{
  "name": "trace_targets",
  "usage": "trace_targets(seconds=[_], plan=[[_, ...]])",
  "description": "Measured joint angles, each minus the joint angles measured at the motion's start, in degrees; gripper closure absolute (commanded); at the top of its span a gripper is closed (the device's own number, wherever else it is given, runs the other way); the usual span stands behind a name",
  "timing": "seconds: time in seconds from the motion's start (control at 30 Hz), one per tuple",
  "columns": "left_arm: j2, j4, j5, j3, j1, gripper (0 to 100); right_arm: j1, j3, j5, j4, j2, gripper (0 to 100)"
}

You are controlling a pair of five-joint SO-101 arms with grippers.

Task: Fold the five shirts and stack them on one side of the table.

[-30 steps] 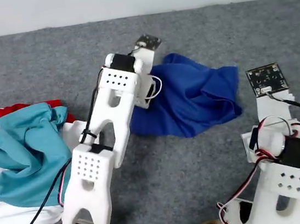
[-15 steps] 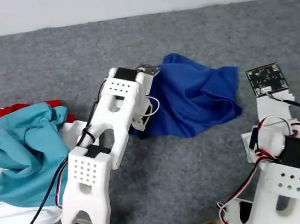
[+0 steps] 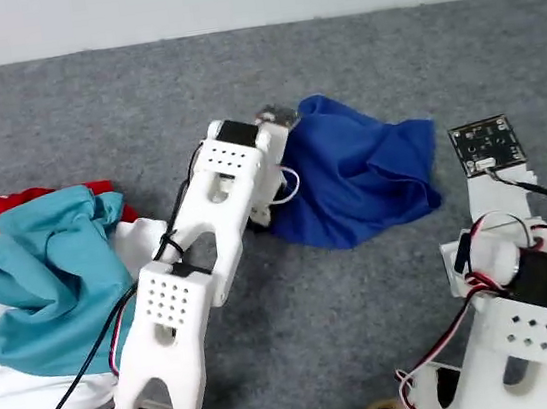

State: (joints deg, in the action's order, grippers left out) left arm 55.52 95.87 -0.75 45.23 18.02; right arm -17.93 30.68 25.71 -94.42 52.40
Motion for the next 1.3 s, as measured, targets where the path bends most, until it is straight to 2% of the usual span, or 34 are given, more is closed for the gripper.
trace_targets(seconds=[0.17, 0.3, 0.5, 0.67, 0.83, 1.03, 1.3], plan=[[1.1, 2.6, 0.1, 9.5, -0.4, 99, 0.0, 0.0, 0.0, 0.0, 0.0, 85.4], [1.1, 3.3, 0.1, 11.8, -0.4, 99, 0.0, 0.0, 0.0, 1.1, 0.0, 85.4], [-2.0, 3.3, 0.1, 6.9, -0.4, 99, 0.4, 2.5, -1.8, 17.1, -1.6, 84.9], [-8.8, 3.3, 2.1, 0.0, -0.6, 99, 6.9, 3.8, -7.6, 31.6, -11.5, 79.9], [-14.2, 3.3, 6.2, -9.5, -0.6, 99, 14.9, -0.5, -8.4, 34.1, -25.3, 81.9], [-18.3, 3.3, 9.9, -16.9, -0.6, 99, 15.2, -3.8, -8.5, 34.5, -36.7, 81.9], [-18.5, 3.3, 13.7, -19.4, 0.2, 99, 15.1, -4.0, -7.7, 34.5, -38.1, 81.9]])
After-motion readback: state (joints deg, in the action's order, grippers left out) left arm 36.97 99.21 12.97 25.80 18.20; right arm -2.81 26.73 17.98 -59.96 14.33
